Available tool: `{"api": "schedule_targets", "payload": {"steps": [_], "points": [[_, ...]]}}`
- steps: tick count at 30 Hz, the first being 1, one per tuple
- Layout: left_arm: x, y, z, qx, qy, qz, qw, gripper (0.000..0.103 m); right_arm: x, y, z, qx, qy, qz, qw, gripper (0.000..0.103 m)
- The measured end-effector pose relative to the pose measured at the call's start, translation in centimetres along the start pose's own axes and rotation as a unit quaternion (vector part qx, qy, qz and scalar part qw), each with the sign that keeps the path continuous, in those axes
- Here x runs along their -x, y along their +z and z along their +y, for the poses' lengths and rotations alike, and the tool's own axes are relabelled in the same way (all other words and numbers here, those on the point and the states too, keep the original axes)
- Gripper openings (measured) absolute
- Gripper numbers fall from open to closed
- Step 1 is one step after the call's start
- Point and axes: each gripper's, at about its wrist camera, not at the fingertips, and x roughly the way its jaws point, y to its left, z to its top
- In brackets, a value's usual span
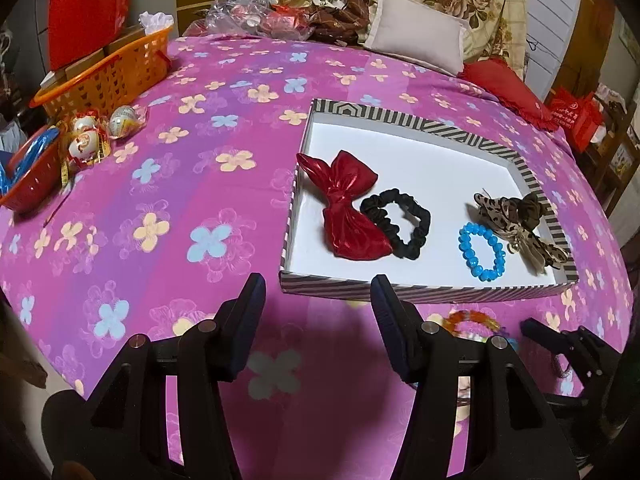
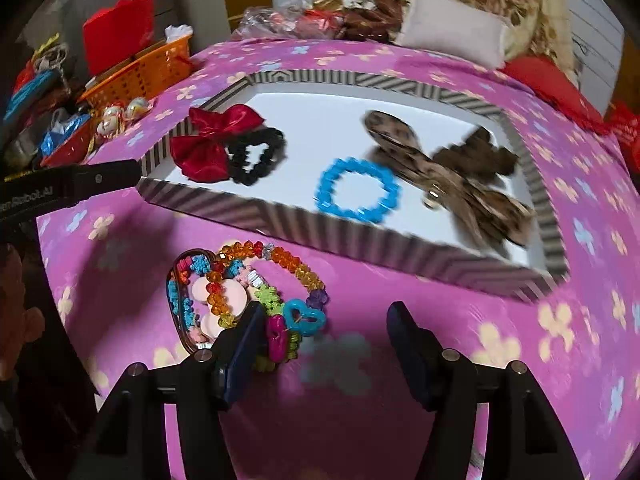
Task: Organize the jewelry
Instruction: 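Grasp the colourful beaded heart-shaped jewelry with the right tool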
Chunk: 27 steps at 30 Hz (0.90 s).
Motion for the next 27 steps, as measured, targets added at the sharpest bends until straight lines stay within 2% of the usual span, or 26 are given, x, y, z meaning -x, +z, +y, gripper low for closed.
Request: {"api": "schedule_targets", "payload": {"steps": [6, 9, 14, 17, 19, 21, 27], "points": [[0.0, -0.8, -1.0, -0.018, -0.006, 0.006, 0.9998, 0.054, 1.0, -1.3, -1.8, -0.004, -0.024, 0.004, 1.000, 0.064], [0.1, -1.2, -1.3, -0.023, -0.009, 0.010, 0.9996, 0.054, 2.3, -1.7, -2.2, -0.007, -0.009, -0.012, 1.000, 0.064], [-0.2, -1.6, -1.5, -0.020, -0.012, 0.018, 0.9996, 0.054, 3.9, -1.5, -0.3, 0.031, 0.019, -0.040, 0.999, 0.063], [-0.2, -1.8, -1.7, -0.023, -0.016, 0.020, 0.9994, 0.054, 3.4, -1.1, 1.0, 0.051, 0.035, -0.033, 0.998, 0.048], [-0.2, -1.9, -1.9, -0.028, -0.018, 0.021, 0.9992, 0.054, 2.7, -0.9, 1.7, 0.061, 0.044, -0.026, 0.997, 0.044], [-0.2, -2.1, -1.9, -0.028, -0.019, 0.022, 0.9992, 0.054, 2.1, -0.7, 2.3, 0.070, 0.050, -0.018, 0.996, 0.035], [-0.7, -2.2, -1.4, -0.018, -0.019, 0.031, 0.9992, 0.054, 1.0, -0.2, 3.0, 0.091, 0.051, -0.012, 0.994, 0.027]]}}
